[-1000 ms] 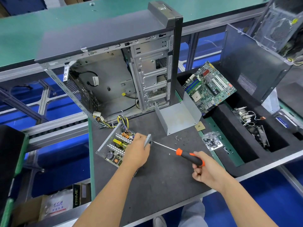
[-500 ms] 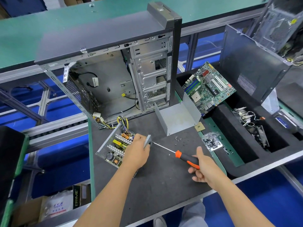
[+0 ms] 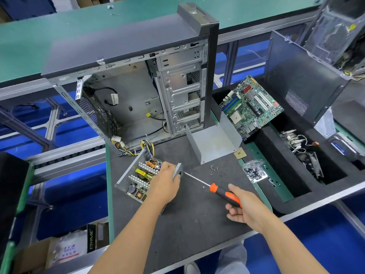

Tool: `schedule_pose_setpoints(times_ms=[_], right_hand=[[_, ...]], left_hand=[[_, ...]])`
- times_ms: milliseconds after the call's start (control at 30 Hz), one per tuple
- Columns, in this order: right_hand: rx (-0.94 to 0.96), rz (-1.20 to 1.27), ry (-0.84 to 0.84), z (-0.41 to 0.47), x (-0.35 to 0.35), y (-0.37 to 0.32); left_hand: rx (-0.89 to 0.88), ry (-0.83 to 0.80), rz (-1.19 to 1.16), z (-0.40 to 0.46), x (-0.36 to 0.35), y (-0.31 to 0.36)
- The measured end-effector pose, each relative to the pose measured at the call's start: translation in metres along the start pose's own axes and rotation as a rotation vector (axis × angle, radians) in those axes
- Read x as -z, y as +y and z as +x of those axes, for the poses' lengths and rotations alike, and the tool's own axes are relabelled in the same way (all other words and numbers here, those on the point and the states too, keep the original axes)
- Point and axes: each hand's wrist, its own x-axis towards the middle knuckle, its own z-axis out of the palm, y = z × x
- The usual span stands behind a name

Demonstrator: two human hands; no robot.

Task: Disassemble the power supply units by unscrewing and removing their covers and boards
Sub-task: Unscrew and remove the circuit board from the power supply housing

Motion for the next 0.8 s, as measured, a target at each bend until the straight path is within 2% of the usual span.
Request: schedule_pose_setpoints(times_ms=[100, 167, 267, 333, 433, 500, 633, 800], right_hand=[[0.106, 0.197, -0.055, 0.002, 0.005, 0.002], [0.093, 0.292, -0.069, 0.001, 0.004, 0.001], [-0.002, 0.140, 0.025, 0.003, 0.004, -0.003], [0.004, 0.085, 0.050, 0.004, 0.005, -0.004], [0.086, 0.134, -0.012, 0.003, 0.008, -0.005], [0.054, 0.142, -0.064, 0.000, 0.007, -0.005], [0.011, 0.007, -0.007, 0.002, 0.004, -0.003], [0.130, 0.181, -0.031, -0.001, -0.003, -0.002]], left_hand=[[-0.002, -0.002, -0.004, 0.000, 0.001, 0.000], [-0.004, -0.004, -0.002, 0.000, 0.001, 0.000], [-0.002, -0.004, -0.007, 0.000, 0.001, 0.001], [0.000, -0.005, 0.002, 0.000, 0.001, 0.001], [0.003, -0.009, 0.004, 0.000, 0.002, 0.002], [0.002, -0.010, 0.000, -0.001, 0.002, 0.002], [-0.002, -0.007, 0.001, -0.001, 0.002, 0.001], [-0.006, -0.008, 0.000, 0.000, 0.002, 0.001]])
